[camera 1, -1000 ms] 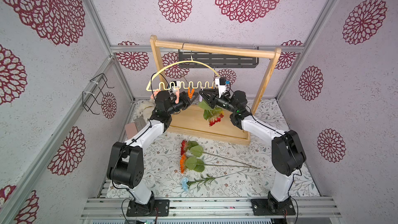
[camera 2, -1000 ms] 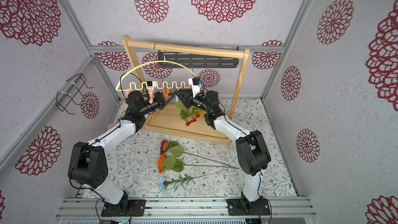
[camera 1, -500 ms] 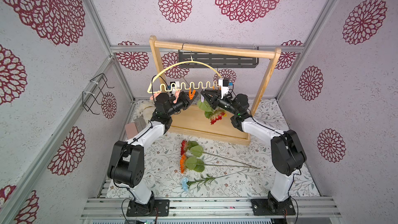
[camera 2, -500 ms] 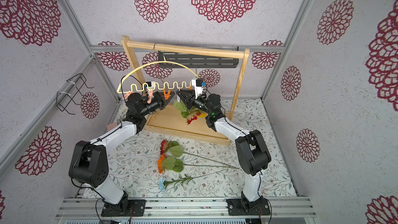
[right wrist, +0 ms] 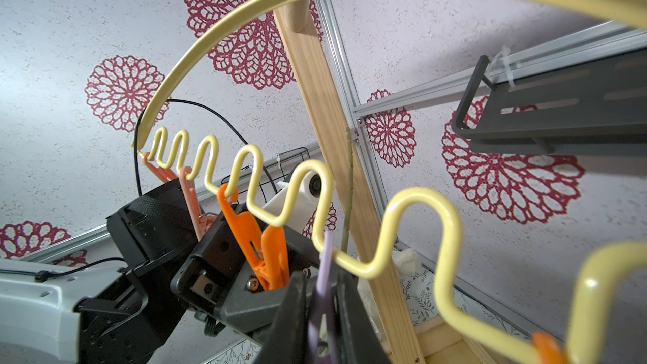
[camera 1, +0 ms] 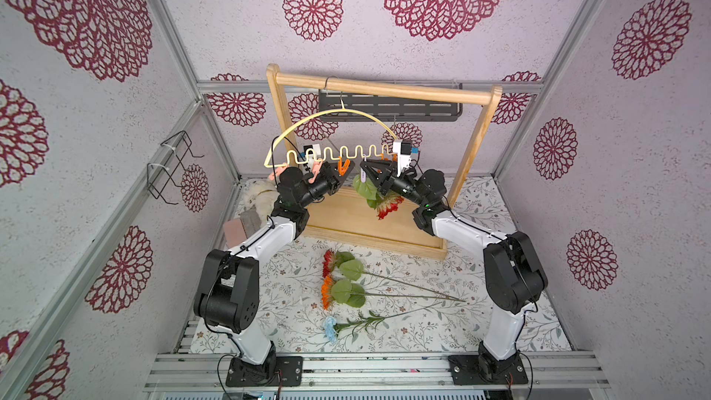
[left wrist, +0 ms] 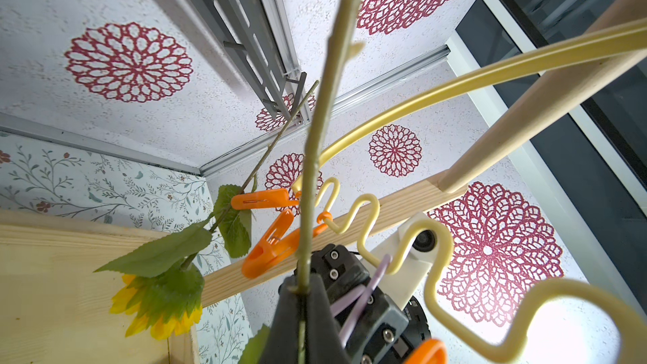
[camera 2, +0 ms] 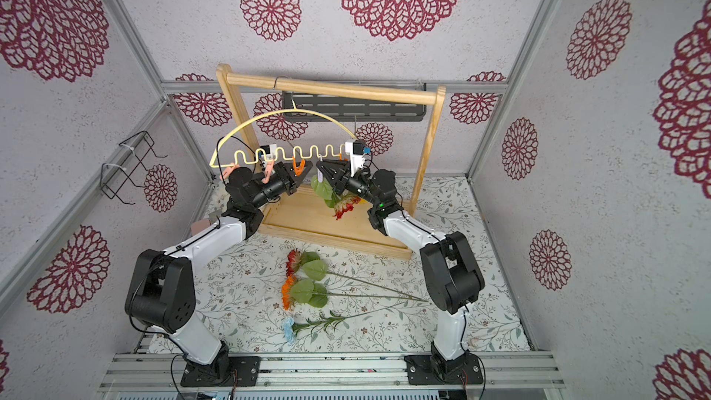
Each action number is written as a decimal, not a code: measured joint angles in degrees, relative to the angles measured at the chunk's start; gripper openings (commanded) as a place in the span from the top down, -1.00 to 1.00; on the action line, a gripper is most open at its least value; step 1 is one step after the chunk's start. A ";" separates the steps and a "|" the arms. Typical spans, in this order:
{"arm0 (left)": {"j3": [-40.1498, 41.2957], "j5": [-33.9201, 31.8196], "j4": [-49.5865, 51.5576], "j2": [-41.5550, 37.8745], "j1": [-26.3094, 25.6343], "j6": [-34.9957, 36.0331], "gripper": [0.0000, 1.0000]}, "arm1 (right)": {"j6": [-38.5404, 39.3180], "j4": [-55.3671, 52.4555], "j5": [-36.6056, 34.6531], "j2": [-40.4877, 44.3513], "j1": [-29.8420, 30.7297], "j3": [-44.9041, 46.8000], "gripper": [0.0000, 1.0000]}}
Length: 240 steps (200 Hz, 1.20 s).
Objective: Dry the flowers on a clothes hanger
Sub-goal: Clamp the flower onto the hanger.
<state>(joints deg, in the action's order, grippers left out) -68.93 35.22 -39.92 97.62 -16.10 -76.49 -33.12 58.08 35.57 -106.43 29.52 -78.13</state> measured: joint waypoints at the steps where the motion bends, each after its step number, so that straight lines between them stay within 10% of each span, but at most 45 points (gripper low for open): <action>1: 0.00 0.00 0.00 0.00 0.00 -0.02 1.00 | 0.04 0.00 0.00 0.00 0.00 0.00 0.51; 106: 0.22 0.02 -0.39 0.00 0.02 1.33 1.00 | 1.07 -3.21 0.26 0.31 -0.24 0.20 -0.09; 240: 0.22 -1.49 4.68 -0.04 1.88 9.27 0.64 | 7.39 -17.20 2.25 14.58 -3.93 3.93 -0.20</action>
<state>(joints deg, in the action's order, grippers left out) -68.71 33.74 -35.24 97.58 -14.22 -67.22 -25.74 40.88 37.82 -91.85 25.58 -74.19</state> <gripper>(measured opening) 0.160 0.598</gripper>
